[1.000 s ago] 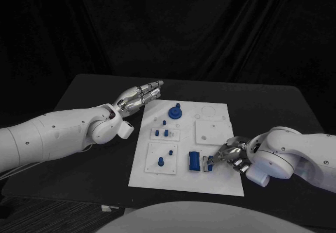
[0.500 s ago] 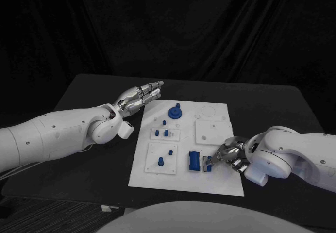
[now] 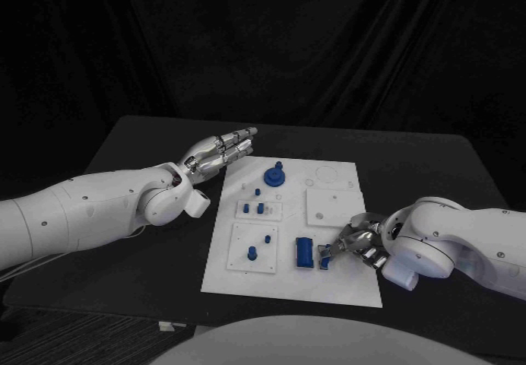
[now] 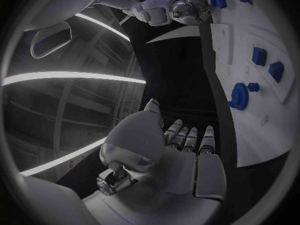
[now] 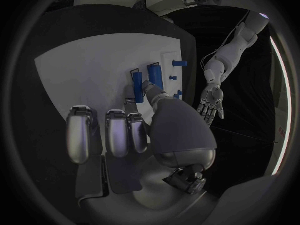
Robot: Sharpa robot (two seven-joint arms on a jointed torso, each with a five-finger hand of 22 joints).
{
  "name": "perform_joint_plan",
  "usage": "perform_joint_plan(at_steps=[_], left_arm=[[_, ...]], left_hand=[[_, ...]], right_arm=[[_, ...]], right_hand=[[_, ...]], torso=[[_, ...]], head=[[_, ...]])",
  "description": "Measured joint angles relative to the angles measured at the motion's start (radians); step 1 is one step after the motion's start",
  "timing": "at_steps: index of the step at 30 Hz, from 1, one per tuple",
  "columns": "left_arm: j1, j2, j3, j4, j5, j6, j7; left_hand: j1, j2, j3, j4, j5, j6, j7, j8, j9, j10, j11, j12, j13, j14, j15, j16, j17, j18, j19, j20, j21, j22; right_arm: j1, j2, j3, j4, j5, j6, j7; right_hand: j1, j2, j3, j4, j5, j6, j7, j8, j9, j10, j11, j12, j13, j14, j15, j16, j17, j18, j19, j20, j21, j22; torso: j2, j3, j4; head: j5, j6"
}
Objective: Assemble the parts on the task board
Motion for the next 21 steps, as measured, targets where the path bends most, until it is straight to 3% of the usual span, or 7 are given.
perform_joint_plan(at_steps=[9,14,21], left_arm=[[0.0,0.001,0.0,-0.002,0.0,0.003,-0.003],[-0.001,0.002,0.0,-0.003,0.0,0.005,-0.005],[-0.002,0.002,0.0,-0.004,0.0,0.008,-0.007]], left_hand=[[0.0,0.0,0.0,0.0,0.005,0.0,0.0,0.0,0.0,0.003,0.003,0.0,0.0,0.0,0.0,0.0,0.0,0.0,0.0,0.0,0.0,0.0],[0.0,0.0,0.0,0.0,0.005,0.0,0.0,0.0,0.0,0.004,0.003,0.0,0.0,0.0,0.0,0.0,0.0,0.0,0.0,0.0,0.0,0.0],[0.004,0.004,0.003,-0.003,0.011,0.0,0.0,0.0,0.0,0.004,0.003,0.0,0.0,0.0,0.0,0.0,-0.001,0.0,0.0,0.0,0.0,0.0]], right_arm=[[0.0,0.004,0.0,-0.004,-0.017,0.017,0.0],[0.0,0.006,0.001,-0.006,-0.022,0.027,0.0],[0.0,0.006,0.001,-0.007,-0.026,0.04,0.0]], right_hand=[[-0.023,-0.011,-0.05,0.032,-0.08,-0.013,0.006,0.0,0.0,0.0,0.0,0.0,0.0,0.0,0.0,0.0,-0.003,0.0,0.0,0.0,-0.004,0.0],[-0.048,-0.019,-0.095,0.06,-0.158,-0.02,0.005,0.0,0.004,0.0,0.0,0.0,0.0,0.0,0.0,0.0,-0.004,0.0,-0.004,0.004,-0.004,0.0],[-0.052,-0.022,-0.102,0.066,-0.169,-0.02,0.005,0.0,0.005,0.0,0.0,0.0,0.0,0.0,0.0,0.0,-0.004,0.0,-0.004,0.004,-0.004,0.0]], torso=[[0.0,0.0,-0.0001],[0.0,0.0003,-0.0005],[0.0,0.0003,-0.0009]], head=[[0.001,0.0],[0.002,0.0],[0.002,0.0]])
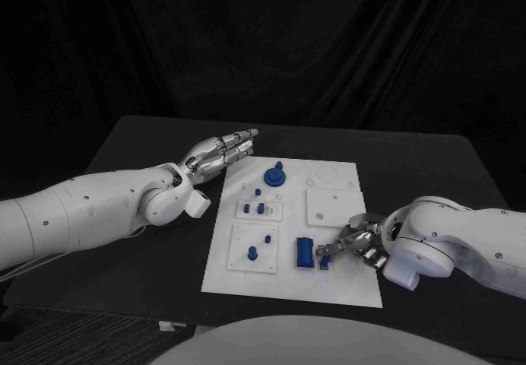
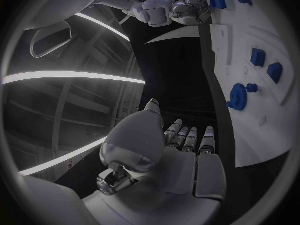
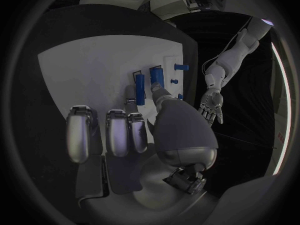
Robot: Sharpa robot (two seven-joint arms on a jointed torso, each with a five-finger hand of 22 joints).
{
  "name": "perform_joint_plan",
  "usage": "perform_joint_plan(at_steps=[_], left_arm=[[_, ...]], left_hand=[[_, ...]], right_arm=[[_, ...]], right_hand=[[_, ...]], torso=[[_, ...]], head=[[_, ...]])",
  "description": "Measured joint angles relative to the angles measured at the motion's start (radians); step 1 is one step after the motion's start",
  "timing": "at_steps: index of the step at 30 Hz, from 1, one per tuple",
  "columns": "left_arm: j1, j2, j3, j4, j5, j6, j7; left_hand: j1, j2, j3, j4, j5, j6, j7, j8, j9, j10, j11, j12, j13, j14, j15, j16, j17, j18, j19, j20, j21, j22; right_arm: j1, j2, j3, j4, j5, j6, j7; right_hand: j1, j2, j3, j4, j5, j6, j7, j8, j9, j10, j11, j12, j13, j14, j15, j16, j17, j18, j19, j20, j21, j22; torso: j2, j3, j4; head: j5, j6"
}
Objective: Assemble the parts on the task board
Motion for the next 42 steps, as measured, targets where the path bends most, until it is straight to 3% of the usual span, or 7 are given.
perform_joint_plan(at_steps=[5,8,12,23,32,39,42], left_arm=[[-0.001,0.0,0.0,0.0,0.0,0.001,-0.002],[-0.001,-0.001,0.0,0.001,0.0,0.002,-0.003],[-0.001,-0.005,0.0,0.002,0.0,0.003,-0.005],[-0.001,-0.007,0.0,0.004,0.0,0.003,-0.008],[-0.002,-0.007,0.0,0.004,0.0,0.003,-0.01],[-0.002,-0.006,0.0,0.003,0.0,0.003,-0.011],[-0.002,-0.005,0.0,0.003,0.0,0.004,-0.011]], left_hand=[[0.0,0.0,0.0,0.0,0.0,0.0,0.0,0.0,0.0,-0.004,0.004,0.0,0.0,0.0,0.0,0.0,0.0,0.0,0.0,0.0,0.0,0.001],[0.0,0.0,0.0,0.0,0.0,0.002,0.002,0.003,0.0,-0.004,0.004,0.0,0.0,-0.001,0.001,0.0,0.0,0.0,0.0,0.0,0.0,0.001],[0.0,0.0,0.0,0.0,0.0,0.004,0.004,0.004,0.0,-0.004,0.004,0.0,0.0,-0.004,0.004,0.0,0.0,0.0,0.0,0.0,0.0,0.001],[0.004,-0.004,0.0,0.0,0.0,0.004,0.004,0.004,0.001,-0.004,0.004,0.0,0.0,-0.004,0.004,0.0,0.0,0.0,0.004,0.004,0.0,0.001],[0.004,-0.004,0.0,0.0,0.0,0.007,0.007,0.004,0.001,0.0,0.007,0.0,0.0,-0.004,0.004,0.0,0.001,0.0,0.004,0.004,0.0,0.002],[0.004,-0.004,0.0,0.001,0.004,0.007,0.007,0.008,0.002,0.0,0.007,0.0,0.0,-0.004,0.004,0.0,0.001,0.0,0.004,0.004,0.0,0.002],[0.004,-0.004,0.003,0.003,0.004,0.011,0.011,0.008,0.002,0.003,0.01,0.0,0.0,-0.001,0.006,0.0,0.001,0.0,0.004,0.004,0.0,0.002]], right_arm=[[0.0,-0.003,0.0,0.0,-0.002,0.008,0.0],[0.0,-0.015,0.0,0.006,-0.006,0.01,0.0],[0.001,-0.051,0.0,0.028,-0.019,0.01,0.0],[0.05,-0.138,0.001,0.091,-0.046,0.015,0.0],[0.056,-0.157,0.0,0.096,-0.044,0.026,0.015],[0.056,-0.154,0.0,0.089,-0.03,0.031,0.039],[0.056,-0.151,0.0,0.086,-0.021,0.031,0.053]], right_hand=[[-0.006,-0.006,-0.017,0.011,0.0,-0.013,0.002,0.0,0.002,0.0,0.0,0.0,0.0,0.0,0.0,0.0,-0.002,0.0,0.0,0.0,-0.004,0.001],[-0.017,-0.017,-0.038,0.033,-0.005,-0.02,-0.002,0.004,0.008,0.0,0.0,0.0,0.0,0.0,0.0,0.0,-0.002,0.0,0.0,0.0,-0.004,0.001],[-0.043,-0.01,-0.079,0.074,-0.005,-0.042,0.001,0.022,0.021,0.0,0.0,0.0,0.0,0.0,0.0,0.0,-0.003,0.0,0.0,0.0,-0.004,0.001],[-0.067,0.002,-0.163,0.157,-0.005,-0.057,-0.007,0.082,0.06,0.0,0.0,0.0,0.0,0.0,0.0,0.0,0.009,0.0,0.0,0.0,-0.004,0.0],[-0.123,0.119,-0.226,0.201,0.036,-0.093,0.0,0.117,0.075,0.0,0.0,0.0,0.0,0.0,0.0,0.004,0.017,0.0,0.0,0.0,-0.004,0.0],[-0.19,0.177,-0.294,0.201,0.055,-0.097,0.004,0.077,0.033,0.003,0.004,0.0,0.001,0.0,0.0,0.007,0.017,0.0,0.002,0.002,0.003,0.0],[-0.196,0.183,-0.316,0.201,0.055,-0.104,0.008,0.053,0.012,0.0,0.007,0.0,0.001,0.003,0.003,0.007,0.017,0.0,0.004,0.004,0.007,0.0]], torso=[[0.0,0.0003,0.0001],[0.0,0.0003,0.0002],[0.0,0.0006,0.0003],[0.001,0.0004,-0.0003],[0.002,0.0009,0.0003],[0.002,0.0009,0.0004],[0.001,0.0008,0.0005]], head=[[0.0,0.0],[0.001,0.0],[0.004,0.0],[0.006,0.0],[0.006,0.0],[0.006,0.0],[0.006,0.0]])
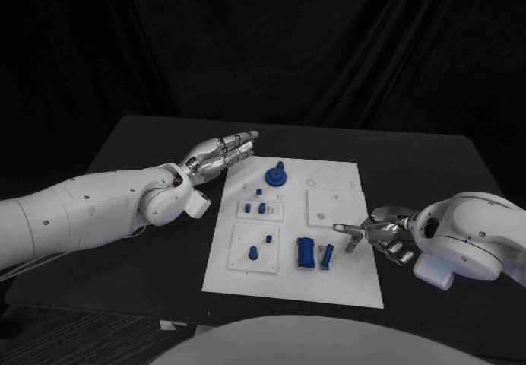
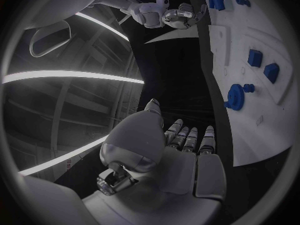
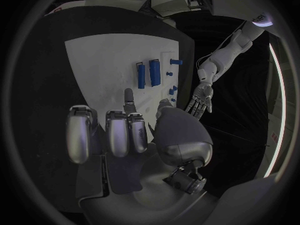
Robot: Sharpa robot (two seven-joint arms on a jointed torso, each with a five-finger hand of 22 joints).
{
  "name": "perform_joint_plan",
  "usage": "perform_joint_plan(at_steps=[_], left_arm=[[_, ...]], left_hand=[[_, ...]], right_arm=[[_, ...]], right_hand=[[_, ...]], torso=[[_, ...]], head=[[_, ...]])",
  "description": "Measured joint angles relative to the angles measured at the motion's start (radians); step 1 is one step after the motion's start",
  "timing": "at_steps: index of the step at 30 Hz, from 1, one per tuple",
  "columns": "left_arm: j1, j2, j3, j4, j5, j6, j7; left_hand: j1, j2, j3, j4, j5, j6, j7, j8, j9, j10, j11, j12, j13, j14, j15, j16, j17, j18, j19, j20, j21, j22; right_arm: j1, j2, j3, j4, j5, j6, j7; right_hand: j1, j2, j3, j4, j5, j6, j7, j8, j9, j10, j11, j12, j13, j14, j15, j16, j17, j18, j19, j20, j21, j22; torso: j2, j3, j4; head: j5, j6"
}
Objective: Assemble the parts on the task board
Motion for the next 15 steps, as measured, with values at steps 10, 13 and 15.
perform_joint_plan(at_steps=[10,13,15], left_arm=[[0.0,0.001,0.0,-0.002,0.0,0.001,-0.001],[-0.001,0.002,0.0,-0.002,0.0,0.002,-0.001],[-0.001,0.003,0.0,-0.003,0.0,0.002,-0.002]], left_hand=[[0.004,0.004,0.003,-0.003,0.0,0.0,0.0,0.0,0.0,0.0,0.0,0.0,0.0,0.001,0.001,0.0,-0.001,0.0,0.0,0.0,0.0,0.0],[0.004,0.004,0.003,-0.003,0.0,0.0,0.0,0.0,0.0,0.0,0.0,0.0,0.0,0.001,0.001,0.0,-0.001,0.0,0.0,0.0,0.0,0.0],[0.004,0.004,0.003,-0.003,0.002,0.0,0.0,0.0,0.0,0.0,0.0,0.0,0.0,0.001,0.001,0.0,-0.001,0.0,0.0,0.0,0.0,0.0]], right_arm=[[-0.001,0.02,0.0,-0.016,0.022,-0.001,0.034],[-0.002,0.031,0.0,-0.023,0.026,-0.001,0.04],[-0.003,0.039,0.0,-0.027,0.029,0.0,0.043]], right_hand=[[-0.004,0.016,-0.026,-0.001,0.0,-0.016,-0.003,-0.031,-0.03,0.004,-0.004,0.0,0.0,0.0,0.0,0.0,0.0,0.0,0.0,0.0,0.001,0.0],[-0.004,0.016,-0.029,0.001,0.0,-0.016,-0.003,-0.032,-0.031,0.004,-0.004,0.0,0.0,0.0,0.0,0.0,0.0,0.0,0.0,0.0,0.001,0.0],[-0.004,0.016,-0.029,0.001,0.004,-0.016,-0.003,-0.032,-0.033,0.004,-0.004,0.0,0.0,0.0,0.0,0.0,0.0,0.0,0.0,0.0,0.001,0.0]], torso=[[-0.002,-0.0005,0.0011],[-0.002,-0.0006,0.0008],[-0.002,-0.0006,0.0005]], head=[[-0.001,0.0],[-0.001,0.0],[-0.001,0.0]])
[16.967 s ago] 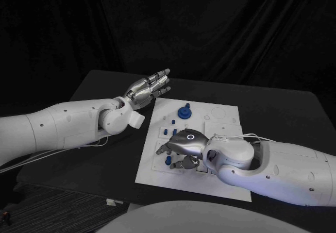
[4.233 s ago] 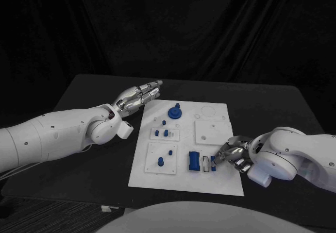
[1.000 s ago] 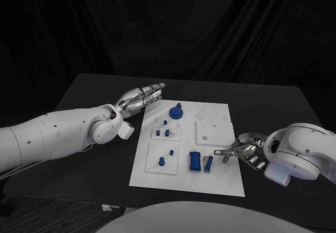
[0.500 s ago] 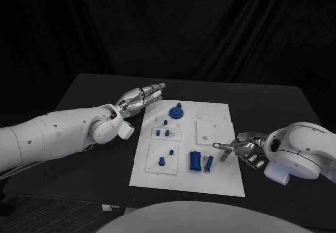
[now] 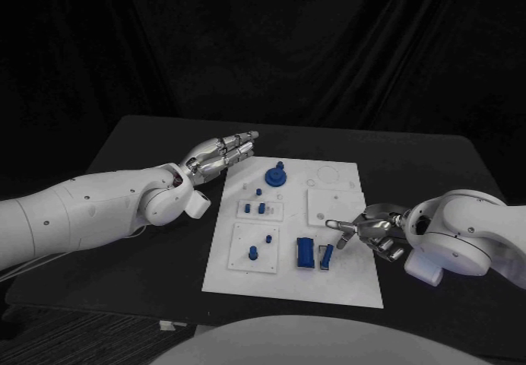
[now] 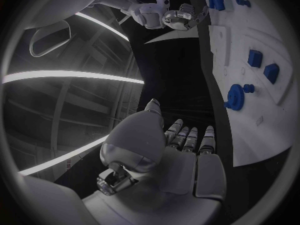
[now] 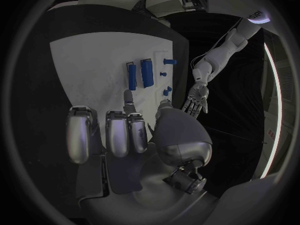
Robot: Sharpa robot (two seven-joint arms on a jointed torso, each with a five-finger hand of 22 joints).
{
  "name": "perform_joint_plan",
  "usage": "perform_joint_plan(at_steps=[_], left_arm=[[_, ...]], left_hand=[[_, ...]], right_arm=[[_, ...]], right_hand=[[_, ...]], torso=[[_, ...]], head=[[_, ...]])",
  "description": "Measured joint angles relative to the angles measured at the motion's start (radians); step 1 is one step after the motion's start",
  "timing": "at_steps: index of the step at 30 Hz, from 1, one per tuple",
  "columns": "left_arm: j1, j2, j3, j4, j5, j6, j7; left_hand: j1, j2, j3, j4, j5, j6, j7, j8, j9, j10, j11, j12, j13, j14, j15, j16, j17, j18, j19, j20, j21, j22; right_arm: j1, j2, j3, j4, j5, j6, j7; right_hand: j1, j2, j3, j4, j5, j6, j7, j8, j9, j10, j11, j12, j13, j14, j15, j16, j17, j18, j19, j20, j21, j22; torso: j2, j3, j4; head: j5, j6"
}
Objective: Assemble the parts on the task board
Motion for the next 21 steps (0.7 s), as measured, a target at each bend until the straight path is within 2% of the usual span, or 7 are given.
perform_joint_plan(at_steps=[13,21], left_arm=[[-0.001,0.003,0.0,-0.001,0.0,0.003,-0.002],[-0.002,0.003,0.0,-0.002,0.0,0.005,-0.002]], left_hand=[[0.0,0.0,0.0,0.0,0.002,0.0,0.0,0.0,0.0,0.004,0.004,0.0,0.0,0.0,0.0,0.0,0.0,0.0,0.0,0.0,0.0,0.0],[0.004,-0.004,0.0,0.0,0.002,0.0,0.0,0.0,0.0,0.004,0.004,0.0,0.0,0.0,0.0,0.0,0.0,0.0,0.0,0.0,0.0,0.0]], right_arm=[[-0.01,0.045,0.0,-0.025,0.007,0.009,0.009],[-0.015,0.053,0.0,-0.03,0.01,0.018,0.009]], right_hand=[[0.009,0.009,-0.008,-0.003,0.008,-0.003,0.004,-0.009,-0.008,0.0,0.0,0.0,0.0,0.0,0.0,0.0,0.0,0.0,0.0,0.0,0.0,0.0],[0.018,0.018,-0.01,-0.004,0.012,-0.003,0.004,-0.009,-0.012,0.0,0.0,0.0,0.0,0.0,0.0,0.0,0.0,0.0,0.0,0.0,0.0,0.0]], torso=[[0.001,-0.0003,0.0003],[0.001,-0.0003,-0.0001]], head=[[0.0,0.0],[0.001,0.0]])
